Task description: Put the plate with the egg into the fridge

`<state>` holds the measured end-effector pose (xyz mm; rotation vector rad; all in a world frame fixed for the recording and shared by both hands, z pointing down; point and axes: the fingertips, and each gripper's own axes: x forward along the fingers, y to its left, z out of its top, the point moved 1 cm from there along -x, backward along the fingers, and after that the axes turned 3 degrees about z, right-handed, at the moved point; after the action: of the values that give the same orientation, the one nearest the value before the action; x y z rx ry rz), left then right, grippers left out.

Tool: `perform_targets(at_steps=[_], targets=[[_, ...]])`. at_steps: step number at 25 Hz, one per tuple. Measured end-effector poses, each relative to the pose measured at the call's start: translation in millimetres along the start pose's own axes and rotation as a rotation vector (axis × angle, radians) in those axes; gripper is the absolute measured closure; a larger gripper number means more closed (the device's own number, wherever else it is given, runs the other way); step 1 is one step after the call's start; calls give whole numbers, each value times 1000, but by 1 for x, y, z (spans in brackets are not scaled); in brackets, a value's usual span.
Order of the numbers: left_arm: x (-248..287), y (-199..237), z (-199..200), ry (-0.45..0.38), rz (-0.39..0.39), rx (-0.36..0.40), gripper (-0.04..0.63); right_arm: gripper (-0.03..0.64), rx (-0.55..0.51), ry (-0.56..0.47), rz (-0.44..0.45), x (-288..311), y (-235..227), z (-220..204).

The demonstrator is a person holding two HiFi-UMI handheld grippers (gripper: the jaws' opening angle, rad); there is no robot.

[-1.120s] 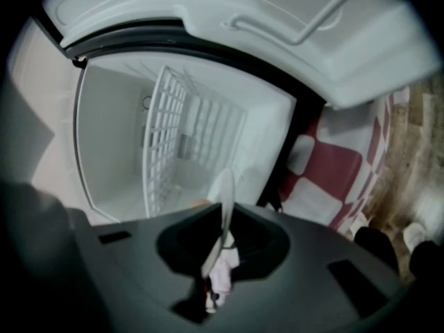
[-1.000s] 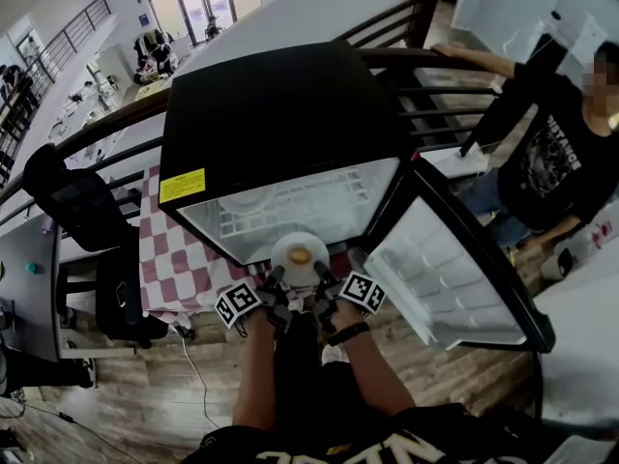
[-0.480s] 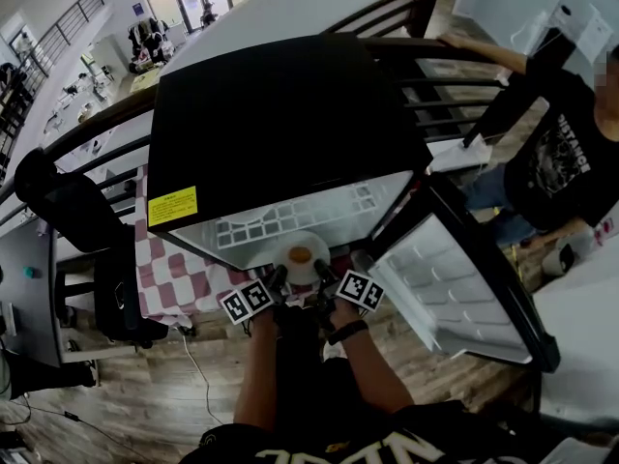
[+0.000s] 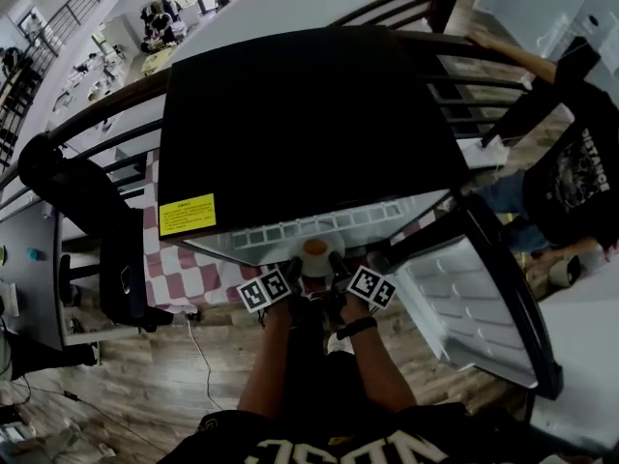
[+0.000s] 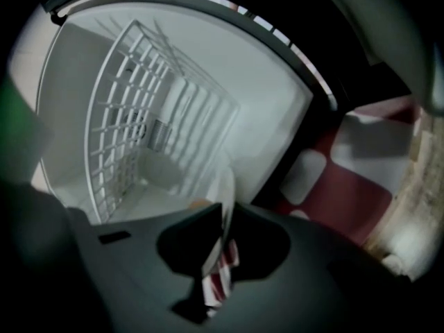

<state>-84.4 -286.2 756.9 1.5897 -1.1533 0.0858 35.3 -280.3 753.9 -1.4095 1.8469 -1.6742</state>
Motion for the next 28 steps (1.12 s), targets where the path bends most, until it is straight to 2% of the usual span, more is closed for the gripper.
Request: perform_targets(at_steps=[5, 10, 17, 20, 25, 28], targets=[[10, 4, 4, -19, 24, 19, 517, 575, -7, -24, -10, 11, -3, 8], [9, 7, 6, -42, 43, 8, 512, 575, -26, -2, -18, 23, -4, 10], [13, 5, 23, -47, 60, 43, 512, 575, -25, -23, -4, 36, 3, 15], [12, 2, 27, -50, 79, 82, 505, 575, -42, -17, -15, 38, 6, 19], [13, 1, 30, -26, 177, 219, 482, 574, -86, -4, -42, 40, 8, 20], [12, 1, 28, -25, 216, 266, 471, 569, -121, -5, -54, 39, 8, 20]])
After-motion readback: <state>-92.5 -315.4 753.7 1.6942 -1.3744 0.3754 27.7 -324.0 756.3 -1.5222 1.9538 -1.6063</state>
